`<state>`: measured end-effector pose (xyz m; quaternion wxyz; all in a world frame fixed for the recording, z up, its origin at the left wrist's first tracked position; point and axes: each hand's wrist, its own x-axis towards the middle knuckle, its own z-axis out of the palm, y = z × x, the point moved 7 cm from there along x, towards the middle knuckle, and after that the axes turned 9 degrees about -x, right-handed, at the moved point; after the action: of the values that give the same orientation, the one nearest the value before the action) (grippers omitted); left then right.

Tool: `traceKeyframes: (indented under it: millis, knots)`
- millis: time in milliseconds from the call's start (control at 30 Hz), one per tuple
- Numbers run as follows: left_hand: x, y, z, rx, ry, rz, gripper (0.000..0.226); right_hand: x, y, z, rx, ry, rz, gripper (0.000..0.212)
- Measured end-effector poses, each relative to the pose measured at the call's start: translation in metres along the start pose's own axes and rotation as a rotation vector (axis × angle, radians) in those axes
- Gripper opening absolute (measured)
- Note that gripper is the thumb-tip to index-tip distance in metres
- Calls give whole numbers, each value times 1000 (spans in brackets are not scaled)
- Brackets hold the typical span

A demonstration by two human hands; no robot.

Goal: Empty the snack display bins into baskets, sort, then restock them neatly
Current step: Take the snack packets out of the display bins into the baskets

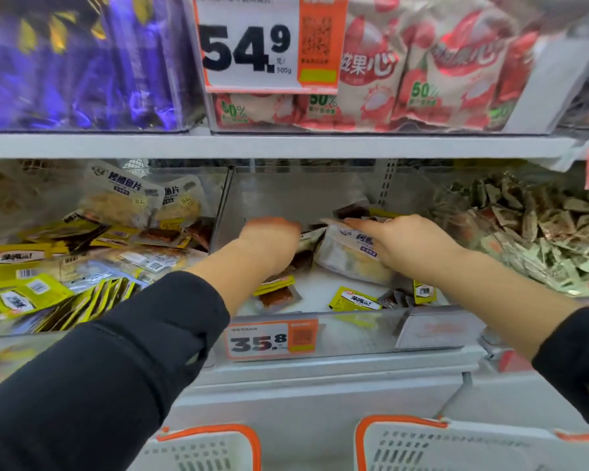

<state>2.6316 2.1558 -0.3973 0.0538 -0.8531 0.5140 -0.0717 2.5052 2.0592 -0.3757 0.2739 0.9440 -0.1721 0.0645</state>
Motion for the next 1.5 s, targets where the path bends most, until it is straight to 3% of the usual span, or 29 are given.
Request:
traceKeyframes:
  millis: [233, 433, 633, 800, 933, 1033, 1167, 1300, 1500]
  knots:
    - [-49, -5, -45, -196, 159, 4, 27, -42, 10, -46, 386, 160, 55, 53]
    - [-120, -17, -95, -331, 292, 21, 45, -81, 10, -101, 442, 403, 24, 59]
    - [-217, -51, -98, -423, 317, -36, 41, -121, -47, -151, 471, 553, -126, 61]
    - [-278, -73, -66, -462, 253, -65, 40, -138, -114, -145, 668, 462, -183, 58]
    - [-321, -79, -11, -311, 25, -160, 47, -158, -178, -114, 879, 335, -222, 52]
    - [-346, -80, 40, -272, -153, -210, 46, -168, -232, -69, 1009, 121, -218, 50]
    - [-373, -86, 125, -403, -351, -331, 47, -176, -298, -17, 1010, -137, -259, 49]
    - [-399, -91, 198, -552, -439, -504, 43, -187, -341, 29, 975, -319, -265, 51]
    - [-415, -75, 246, -834, -513, -633, 53, -201, -354, 63, 873, -434, -323, 49]
